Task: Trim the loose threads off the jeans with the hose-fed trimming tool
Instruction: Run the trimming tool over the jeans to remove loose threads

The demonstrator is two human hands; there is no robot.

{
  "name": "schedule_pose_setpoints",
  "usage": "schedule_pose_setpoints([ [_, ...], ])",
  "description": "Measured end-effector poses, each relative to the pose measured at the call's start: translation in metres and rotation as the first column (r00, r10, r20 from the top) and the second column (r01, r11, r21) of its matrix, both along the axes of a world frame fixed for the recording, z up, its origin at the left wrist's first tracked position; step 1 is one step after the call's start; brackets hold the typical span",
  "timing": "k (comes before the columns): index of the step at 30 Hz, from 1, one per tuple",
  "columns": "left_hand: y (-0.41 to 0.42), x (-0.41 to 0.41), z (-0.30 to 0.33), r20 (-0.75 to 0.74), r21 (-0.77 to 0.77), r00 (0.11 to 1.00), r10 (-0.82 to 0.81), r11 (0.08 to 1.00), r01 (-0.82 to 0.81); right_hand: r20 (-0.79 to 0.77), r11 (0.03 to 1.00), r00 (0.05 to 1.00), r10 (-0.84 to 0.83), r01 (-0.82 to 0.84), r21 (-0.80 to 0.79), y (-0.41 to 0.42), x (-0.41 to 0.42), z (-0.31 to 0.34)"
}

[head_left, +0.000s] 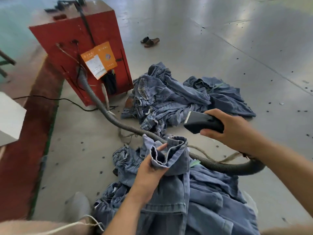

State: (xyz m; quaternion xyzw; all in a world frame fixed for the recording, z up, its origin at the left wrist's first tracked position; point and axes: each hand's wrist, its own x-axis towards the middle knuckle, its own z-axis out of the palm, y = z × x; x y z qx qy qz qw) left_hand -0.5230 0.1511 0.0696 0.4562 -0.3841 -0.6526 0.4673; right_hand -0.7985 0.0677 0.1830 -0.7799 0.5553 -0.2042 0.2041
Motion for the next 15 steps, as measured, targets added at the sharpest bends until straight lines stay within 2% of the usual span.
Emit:
schedule_pose_setpoints([
  [5,-0.006,-0.002,0.003,-0.008,0.008,0.999,0.039,0.999,-0.039,-0.037,0.995,0.996,0.083,-0.081,0.053,0.006,0.006,0.012],
  [9,-0.006,0.000,0.005,-0.013,-0.082,0.999,0.051,0.995,-0.052,-0.095,0.975,0.975,0.202,-0.192,0.111,0.012,0.013,0.018],
  [15,0.002,-0.013,0.006,-0.277,-0.039,0.959,0.065,0.996,-0.079,-0.233,0.934,0.910,0.344,-0.305,0.186,0.021,0.026,0.018],
])
